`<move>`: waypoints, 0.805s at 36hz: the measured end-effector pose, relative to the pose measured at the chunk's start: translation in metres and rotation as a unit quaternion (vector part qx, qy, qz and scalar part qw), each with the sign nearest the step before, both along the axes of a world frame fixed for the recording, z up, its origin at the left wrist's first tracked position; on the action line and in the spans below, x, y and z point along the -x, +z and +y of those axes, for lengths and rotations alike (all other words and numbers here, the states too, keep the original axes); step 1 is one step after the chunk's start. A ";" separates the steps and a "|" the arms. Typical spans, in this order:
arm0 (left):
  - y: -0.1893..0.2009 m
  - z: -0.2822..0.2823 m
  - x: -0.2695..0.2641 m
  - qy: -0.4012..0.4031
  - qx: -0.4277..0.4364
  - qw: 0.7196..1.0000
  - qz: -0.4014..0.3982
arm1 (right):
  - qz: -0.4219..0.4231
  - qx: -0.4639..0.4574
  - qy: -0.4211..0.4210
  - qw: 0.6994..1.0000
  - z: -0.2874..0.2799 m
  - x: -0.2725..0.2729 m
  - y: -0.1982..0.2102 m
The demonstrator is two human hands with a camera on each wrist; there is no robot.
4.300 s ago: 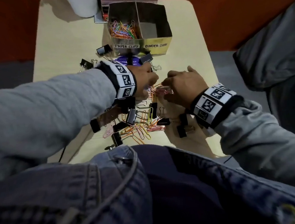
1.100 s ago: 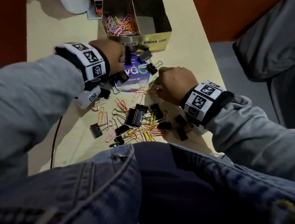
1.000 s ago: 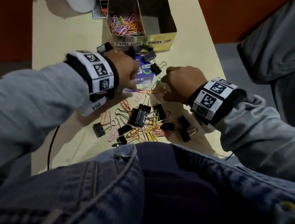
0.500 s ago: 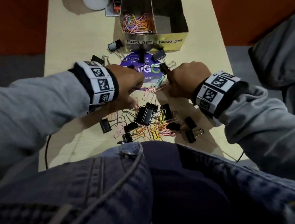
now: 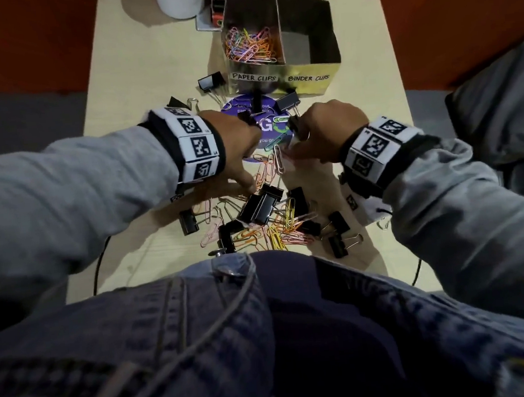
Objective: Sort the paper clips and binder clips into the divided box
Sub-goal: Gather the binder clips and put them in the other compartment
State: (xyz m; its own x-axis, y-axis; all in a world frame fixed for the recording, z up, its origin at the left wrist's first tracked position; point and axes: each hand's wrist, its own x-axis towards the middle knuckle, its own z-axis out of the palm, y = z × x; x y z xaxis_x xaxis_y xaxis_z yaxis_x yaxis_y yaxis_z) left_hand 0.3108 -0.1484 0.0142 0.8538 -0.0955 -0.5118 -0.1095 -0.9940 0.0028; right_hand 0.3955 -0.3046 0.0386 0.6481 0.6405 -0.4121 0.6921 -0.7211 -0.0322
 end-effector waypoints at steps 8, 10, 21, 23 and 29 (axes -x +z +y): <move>0.002 -0.005 -0.009 0.036 0.007 0.998 -0.043 | -0.008 -0.003 0.034 0.999 0.025 0.011 -0.011; 0.004 -0.002 -0.010 0.053 0.014 0.997 -0.058 | 0.002 -0.025 0.028 0.999 0.024 0.007 -0.009; 0.004 0.004 -0.004 0.066 0.059 0.995 -0.037 | -0.034 0.009 0.080 0.996 0.023 0.008 -0.013; 0.005 0.000 -0.005 0.057 0.055 0.996 -0.048 | -0.037 0.010 0.073 0.997 0.025 0.010 -0.012; 0.005 -0.002 -0.003 0.079 0.110 0.989 -0.055 | 0.016 0.004 0.051 0.999 0.020 0.010 -0.008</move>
